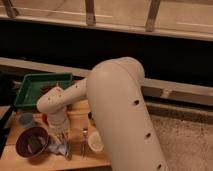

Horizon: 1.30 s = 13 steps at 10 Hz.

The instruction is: Place towel in plastic cup

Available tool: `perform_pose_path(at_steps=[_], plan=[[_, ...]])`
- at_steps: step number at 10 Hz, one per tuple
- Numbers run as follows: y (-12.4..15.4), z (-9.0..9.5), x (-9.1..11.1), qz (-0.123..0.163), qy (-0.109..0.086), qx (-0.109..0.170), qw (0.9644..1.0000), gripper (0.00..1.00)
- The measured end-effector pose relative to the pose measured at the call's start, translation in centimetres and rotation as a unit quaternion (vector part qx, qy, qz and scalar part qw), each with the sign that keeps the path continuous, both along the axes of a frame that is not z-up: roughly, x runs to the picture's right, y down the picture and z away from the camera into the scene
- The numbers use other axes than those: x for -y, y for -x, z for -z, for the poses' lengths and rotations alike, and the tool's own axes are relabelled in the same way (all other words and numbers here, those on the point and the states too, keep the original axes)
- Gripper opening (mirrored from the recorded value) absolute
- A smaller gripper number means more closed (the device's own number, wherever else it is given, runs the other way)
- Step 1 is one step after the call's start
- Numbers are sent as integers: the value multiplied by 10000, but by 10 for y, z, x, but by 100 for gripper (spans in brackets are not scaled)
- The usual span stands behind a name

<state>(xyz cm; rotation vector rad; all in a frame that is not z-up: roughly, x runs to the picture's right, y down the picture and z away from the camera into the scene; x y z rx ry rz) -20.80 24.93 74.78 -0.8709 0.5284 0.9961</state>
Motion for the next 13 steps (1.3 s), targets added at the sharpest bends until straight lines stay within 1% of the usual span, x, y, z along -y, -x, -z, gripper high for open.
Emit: perform_pose_path(at_steps=[1, 2, 4, 5, 7, 8, 9, 10, 11, 13], plan=[[-6, 10, 20, -39, -202, -53, 9998, 0], [-10, 17, 36, -70, -355, -85, 9993, 0], [-16, 30, 81, -193, -788, -86, 9967, 0], [-13, 30, 99, -223, -977, -40, 9950, 0], [13, 30, 125, -345, -1250, 172, 9914, 0], [27, 28, 140, -455, -1390, 302, 9888, 0], [45, 27, 159, -588, -1553, 471, 9850, 0], [64, 31, 172, -666, -1656, 668, 9817, 0], [73, 34, 176, -686, -1693, 763, 9802, 0], [68, 32, 178, -687, -1709, 728, 9802, 0]])
